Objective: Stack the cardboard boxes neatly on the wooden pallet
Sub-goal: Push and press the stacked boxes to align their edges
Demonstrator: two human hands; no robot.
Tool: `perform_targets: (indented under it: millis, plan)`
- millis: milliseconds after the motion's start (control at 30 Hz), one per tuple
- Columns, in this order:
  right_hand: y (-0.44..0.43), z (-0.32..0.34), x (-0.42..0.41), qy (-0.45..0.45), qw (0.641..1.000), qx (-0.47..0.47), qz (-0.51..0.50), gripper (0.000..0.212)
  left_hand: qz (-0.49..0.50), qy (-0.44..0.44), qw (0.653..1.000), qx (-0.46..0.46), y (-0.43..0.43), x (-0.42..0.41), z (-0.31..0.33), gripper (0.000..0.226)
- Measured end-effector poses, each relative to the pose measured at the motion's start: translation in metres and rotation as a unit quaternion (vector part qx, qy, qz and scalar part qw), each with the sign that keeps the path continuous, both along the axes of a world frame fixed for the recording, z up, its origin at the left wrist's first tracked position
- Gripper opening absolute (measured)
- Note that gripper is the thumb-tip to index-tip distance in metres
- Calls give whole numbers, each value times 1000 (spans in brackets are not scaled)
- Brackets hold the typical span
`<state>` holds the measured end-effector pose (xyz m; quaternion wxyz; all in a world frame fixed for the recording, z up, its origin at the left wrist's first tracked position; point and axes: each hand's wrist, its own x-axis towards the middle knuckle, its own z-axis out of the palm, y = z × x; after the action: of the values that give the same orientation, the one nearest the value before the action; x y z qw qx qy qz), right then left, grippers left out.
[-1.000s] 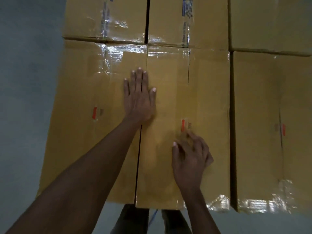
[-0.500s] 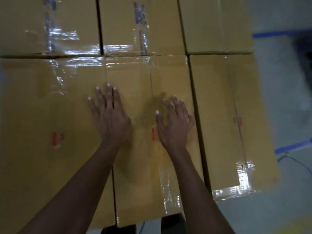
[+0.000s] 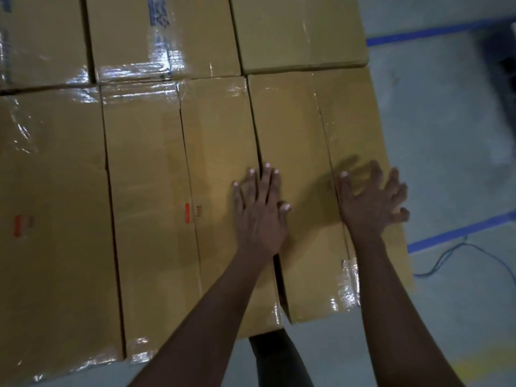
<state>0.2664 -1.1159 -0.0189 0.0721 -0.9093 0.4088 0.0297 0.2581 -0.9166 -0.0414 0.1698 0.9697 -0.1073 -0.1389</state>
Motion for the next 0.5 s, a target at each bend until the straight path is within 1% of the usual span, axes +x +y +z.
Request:
perform_targets:
  millis: [33,100,267,367,433,500]
  plan:
    - [-14,0,-2,20,999,17,-30,72,-1,-4,1000,12,2,-2,-2,68]
    - [-27,-5,-7,42,997,49,-52,76,0,-15,999,30,6,-4,-3,67]
    - [-12,-17,-11,32,998,40,-30,76,15,-19,999,39,4,-2,-5,67]
    - [-1,-17,-3,30,997,57,-31,73,5,-14,999,36,7,1,-5,67]
    - [15,-16,7,20,998,63,15,69,-11,-17,999,28,12,3,-5,68]
    - [43,-14,22,4,993,47,111,67,-2,-9,1000,-10,24,9,-4,69]
